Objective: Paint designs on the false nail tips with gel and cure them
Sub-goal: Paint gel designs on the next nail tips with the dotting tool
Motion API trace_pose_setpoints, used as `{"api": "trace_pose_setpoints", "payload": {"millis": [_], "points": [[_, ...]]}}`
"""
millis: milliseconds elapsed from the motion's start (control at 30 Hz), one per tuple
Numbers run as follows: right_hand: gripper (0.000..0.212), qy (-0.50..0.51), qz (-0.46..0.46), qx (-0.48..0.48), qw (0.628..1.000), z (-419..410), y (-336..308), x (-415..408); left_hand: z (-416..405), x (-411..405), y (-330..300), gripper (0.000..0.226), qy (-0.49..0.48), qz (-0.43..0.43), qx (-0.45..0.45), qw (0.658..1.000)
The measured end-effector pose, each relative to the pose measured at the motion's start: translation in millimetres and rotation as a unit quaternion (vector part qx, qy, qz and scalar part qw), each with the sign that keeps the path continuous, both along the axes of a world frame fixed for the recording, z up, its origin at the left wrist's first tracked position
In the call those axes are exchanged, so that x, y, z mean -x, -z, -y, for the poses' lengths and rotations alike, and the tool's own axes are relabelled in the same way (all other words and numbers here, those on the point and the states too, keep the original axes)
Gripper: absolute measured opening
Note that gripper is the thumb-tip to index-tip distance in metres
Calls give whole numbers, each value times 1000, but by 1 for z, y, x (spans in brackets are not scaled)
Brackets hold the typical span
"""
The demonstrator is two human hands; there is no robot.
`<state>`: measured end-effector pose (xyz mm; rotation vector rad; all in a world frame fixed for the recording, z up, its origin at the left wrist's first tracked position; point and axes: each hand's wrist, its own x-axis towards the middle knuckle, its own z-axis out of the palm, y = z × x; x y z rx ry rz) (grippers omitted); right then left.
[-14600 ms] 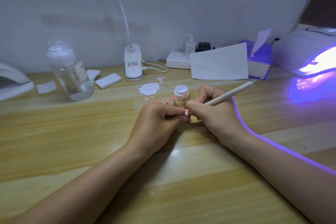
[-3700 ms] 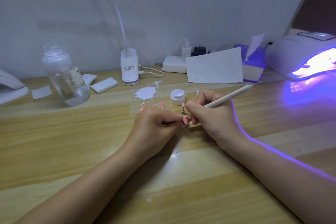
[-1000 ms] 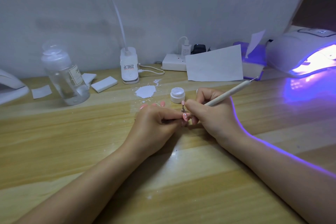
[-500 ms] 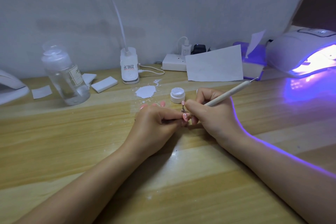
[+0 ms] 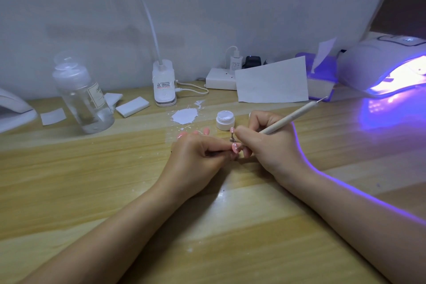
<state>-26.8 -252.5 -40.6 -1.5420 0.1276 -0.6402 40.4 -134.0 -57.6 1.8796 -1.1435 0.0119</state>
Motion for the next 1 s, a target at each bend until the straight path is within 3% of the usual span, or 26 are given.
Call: {"api": "trace_pose_setpoints", "payload": {"millis": [1000], "points": [[42,8,11,-17,1000,-1,-2,1,1,0,-1,21,0,-10,6,1000]]}}
